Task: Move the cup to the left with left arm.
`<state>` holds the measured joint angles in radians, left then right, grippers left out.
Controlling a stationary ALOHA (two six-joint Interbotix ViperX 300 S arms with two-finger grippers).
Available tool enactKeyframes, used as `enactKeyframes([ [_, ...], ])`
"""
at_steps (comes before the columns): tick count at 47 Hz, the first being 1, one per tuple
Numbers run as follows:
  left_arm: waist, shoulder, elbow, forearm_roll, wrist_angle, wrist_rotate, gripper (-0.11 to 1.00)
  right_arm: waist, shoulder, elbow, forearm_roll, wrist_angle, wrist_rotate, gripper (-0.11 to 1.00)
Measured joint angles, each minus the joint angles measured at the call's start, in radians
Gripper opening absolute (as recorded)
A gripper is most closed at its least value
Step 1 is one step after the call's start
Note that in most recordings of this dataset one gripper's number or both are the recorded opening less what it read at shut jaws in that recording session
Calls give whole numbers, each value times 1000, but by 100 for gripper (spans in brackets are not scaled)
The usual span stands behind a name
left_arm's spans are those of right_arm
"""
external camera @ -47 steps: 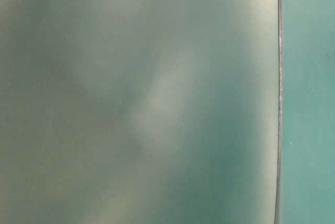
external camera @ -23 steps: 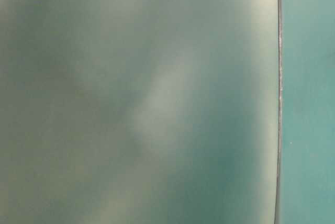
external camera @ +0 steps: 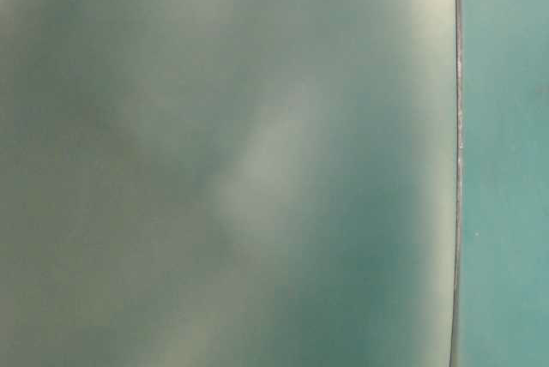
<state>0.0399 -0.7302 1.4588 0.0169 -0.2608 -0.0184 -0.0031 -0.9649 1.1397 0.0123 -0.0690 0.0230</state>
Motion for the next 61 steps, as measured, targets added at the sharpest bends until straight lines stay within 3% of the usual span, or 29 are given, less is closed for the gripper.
enactKeyframes([
  [61,0,3,0,2,-23,25,64,0,9,0,0,0,0,0],
])
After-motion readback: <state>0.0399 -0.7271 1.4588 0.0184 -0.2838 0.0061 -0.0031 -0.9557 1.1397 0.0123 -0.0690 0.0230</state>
